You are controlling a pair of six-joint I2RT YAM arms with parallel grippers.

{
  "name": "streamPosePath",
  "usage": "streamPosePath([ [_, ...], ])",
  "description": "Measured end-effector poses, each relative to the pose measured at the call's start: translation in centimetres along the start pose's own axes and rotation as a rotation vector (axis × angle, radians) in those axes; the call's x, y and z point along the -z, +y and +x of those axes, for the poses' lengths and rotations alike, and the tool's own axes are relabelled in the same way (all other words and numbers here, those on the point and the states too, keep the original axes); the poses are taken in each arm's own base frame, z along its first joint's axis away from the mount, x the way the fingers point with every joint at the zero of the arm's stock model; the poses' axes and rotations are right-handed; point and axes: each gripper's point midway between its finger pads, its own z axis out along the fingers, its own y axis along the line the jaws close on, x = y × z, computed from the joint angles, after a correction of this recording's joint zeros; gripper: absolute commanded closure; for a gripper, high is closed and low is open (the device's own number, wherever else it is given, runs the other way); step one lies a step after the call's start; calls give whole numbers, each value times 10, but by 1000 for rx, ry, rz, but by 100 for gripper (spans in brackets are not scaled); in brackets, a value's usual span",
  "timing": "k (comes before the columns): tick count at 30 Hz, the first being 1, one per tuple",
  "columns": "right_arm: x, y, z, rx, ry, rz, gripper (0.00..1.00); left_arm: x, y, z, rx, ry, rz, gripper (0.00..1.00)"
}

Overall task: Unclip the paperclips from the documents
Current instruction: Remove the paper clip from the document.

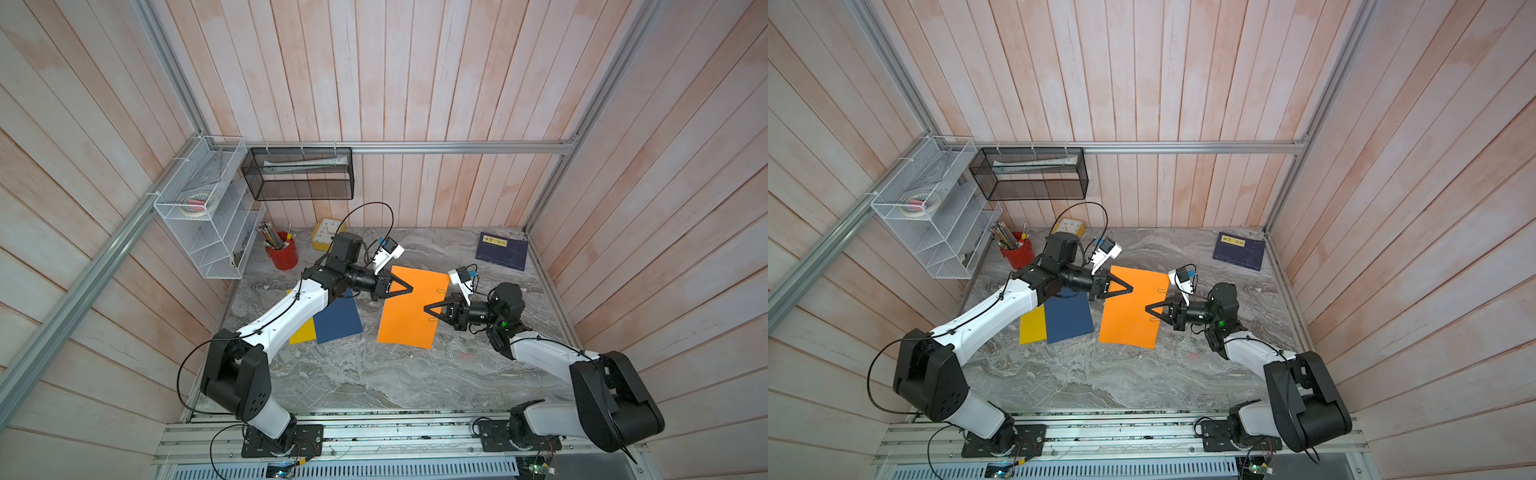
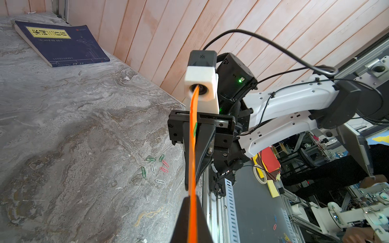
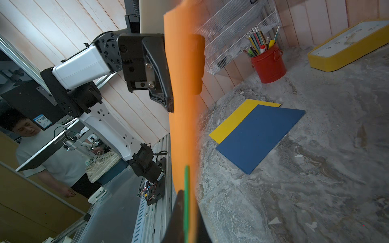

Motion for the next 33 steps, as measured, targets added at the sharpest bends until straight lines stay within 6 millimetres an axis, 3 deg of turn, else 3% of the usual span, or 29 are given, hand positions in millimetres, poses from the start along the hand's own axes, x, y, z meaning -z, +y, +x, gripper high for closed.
streamPosePath([
  [4, 0, -1, 1, -6, 12, 0, 100, 0, 0, 2, 3, 6, -3, 81],
  [11, -4, -2, -2, -6, 42, -4, 100, -1, -1, 6, 22, 18, 3, 78],
  [19, -6, -4, -3, -2, 62, 2, 100, -3, -3, 6, 28, 19, 7, 100],
  [23, -6, -5, -1, -9, 70, 5, 76, -3, -3, 6, 28, 19, 8, 100],
  [25, -5, -5, -1, -6, 71, 7, 69, -3, -2, 6, 28, 19, 7, 100],
  [33, 12, -2, -21, 27, 20, 31, 59, -3, 0, 12, 38, 27, 7, 100],
])
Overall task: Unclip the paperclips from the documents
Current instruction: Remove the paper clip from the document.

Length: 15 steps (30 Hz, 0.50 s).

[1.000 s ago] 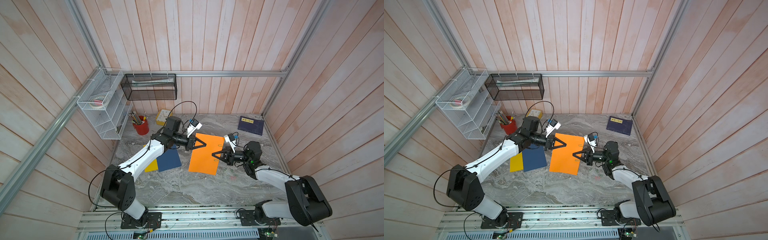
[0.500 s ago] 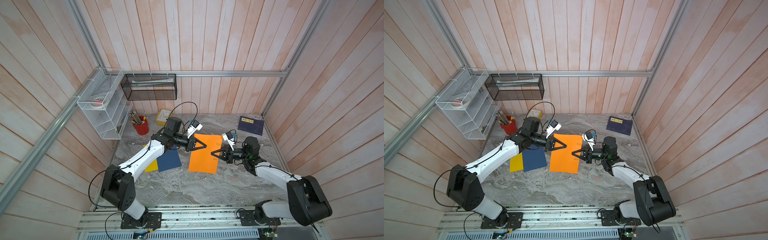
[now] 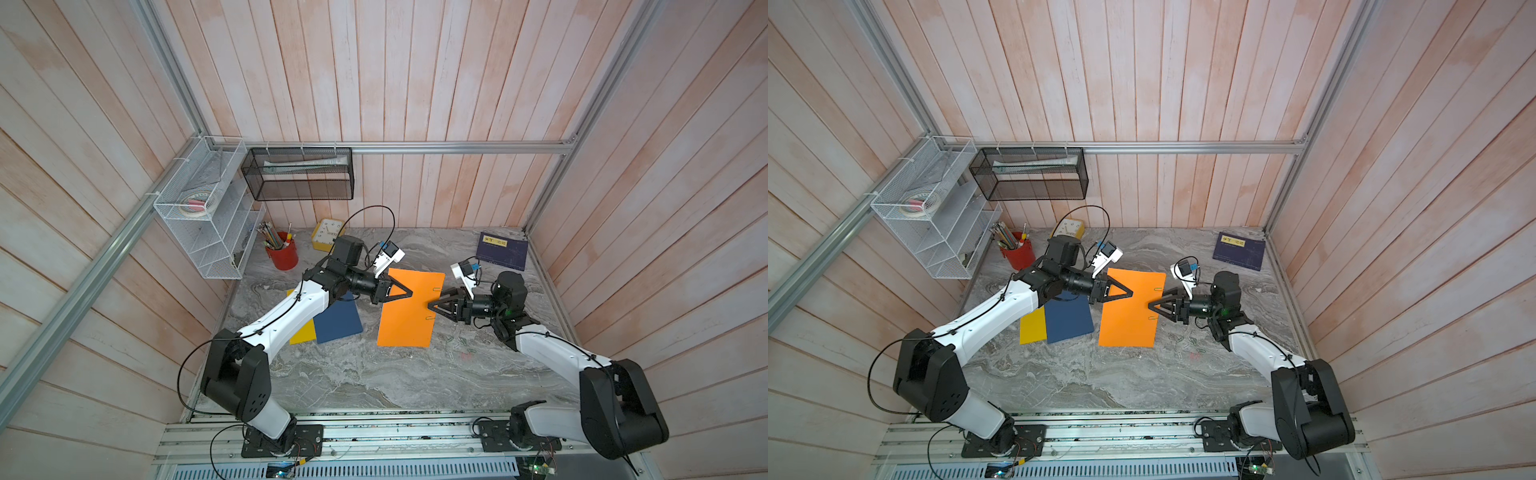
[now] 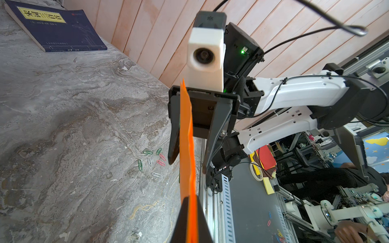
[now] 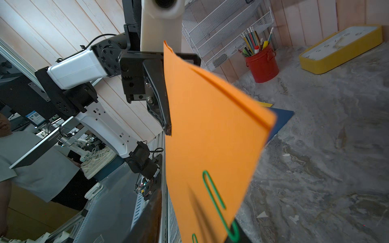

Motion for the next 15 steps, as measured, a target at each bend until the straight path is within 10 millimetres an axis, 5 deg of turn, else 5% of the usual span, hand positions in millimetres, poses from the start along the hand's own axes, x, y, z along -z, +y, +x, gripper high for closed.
streamPosePath([
  [8, 8, 2, -9, 1, -15, -6, 60, -1, 2, 6, 12, 12, -1, 100],
  [15, 14, 4, -16, 4, -32, -13, 71, -1, 2, 9, 11, 19, -1, 100],
])
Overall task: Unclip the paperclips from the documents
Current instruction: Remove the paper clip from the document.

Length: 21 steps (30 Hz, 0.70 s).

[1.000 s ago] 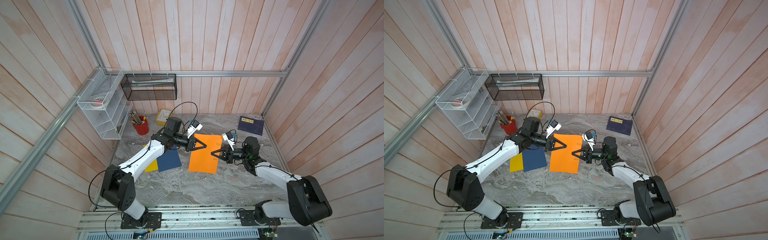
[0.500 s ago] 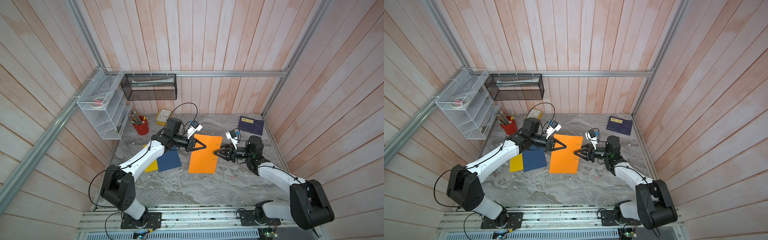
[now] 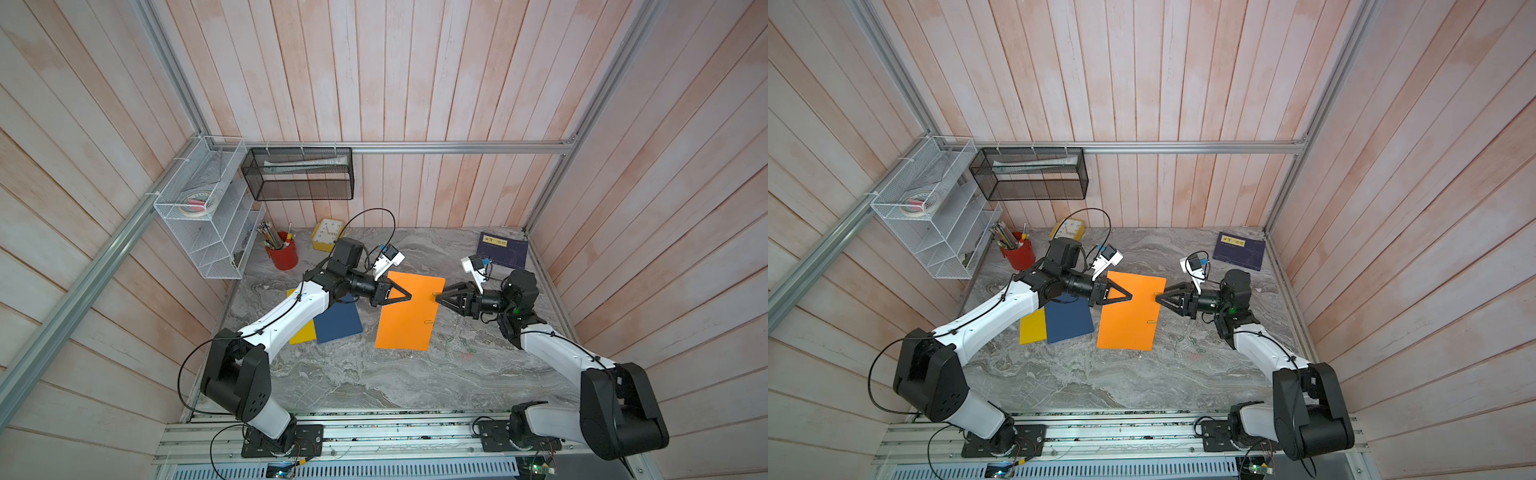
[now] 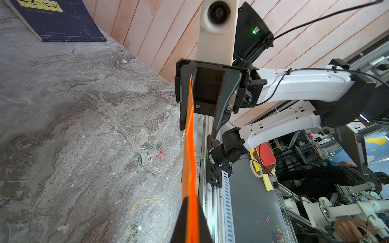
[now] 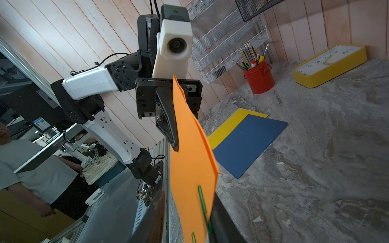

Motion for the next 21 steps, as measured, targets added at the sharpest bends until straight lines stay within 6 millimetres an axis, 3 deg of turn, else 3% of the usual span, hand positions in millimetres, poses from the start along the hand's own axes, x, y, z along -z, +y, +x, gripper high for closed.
streamPosePath([
  [8, 0, 1, 0, -15, 3, -8, 86, 0, 2, 4, 10, 6, -2, 100],
  [21, -1, -2, 0, -31, 13, -5, 98, 3, 2, 5, 8, 2, -7, 100],
])
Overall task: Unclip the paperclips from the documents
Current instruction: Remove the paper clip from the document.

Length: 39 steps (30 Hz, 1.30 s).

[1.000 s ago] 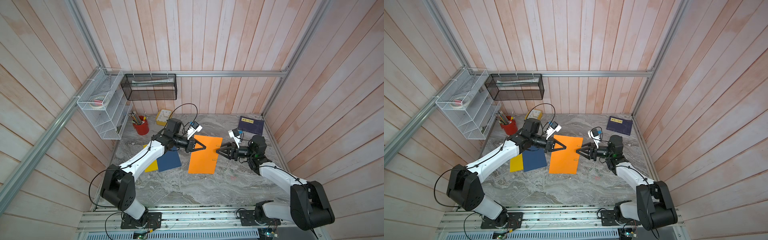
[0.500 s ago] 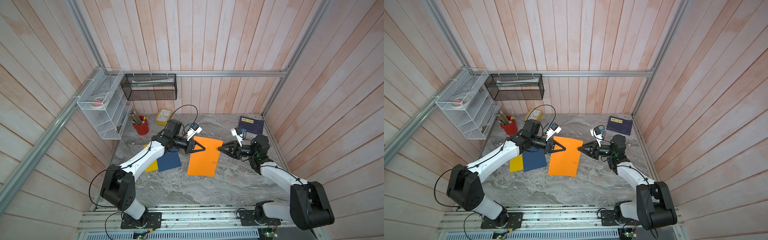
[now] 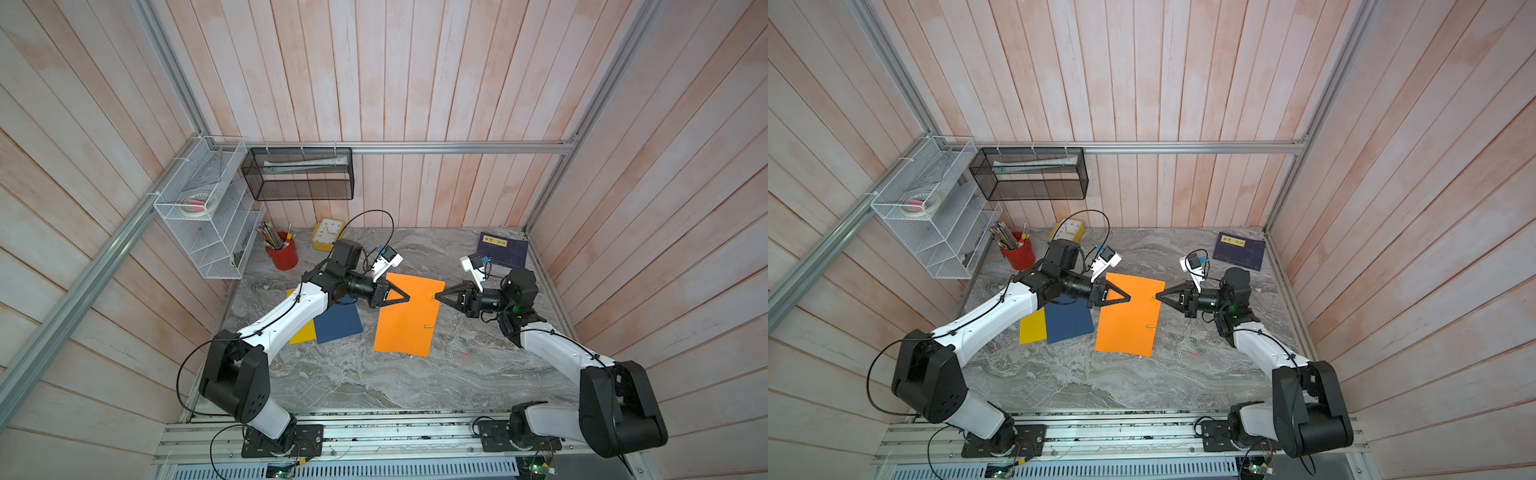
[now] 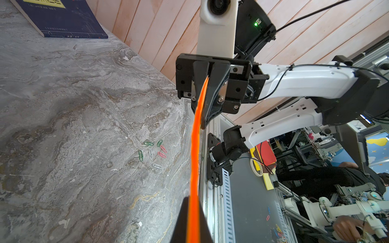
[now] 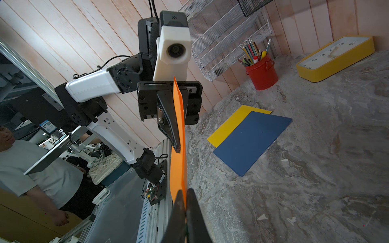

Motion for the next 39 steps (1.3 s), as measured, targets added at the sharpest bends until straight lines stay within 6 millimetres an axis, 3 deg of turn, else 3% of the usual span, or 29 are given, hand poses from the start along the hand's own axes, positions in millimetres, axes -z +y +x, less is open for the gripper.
streamPosePath([
  [39, -2, -5, 3, -9, 25, 19, 97, 3, 2, 3, -5, -4, -25, 100],
])
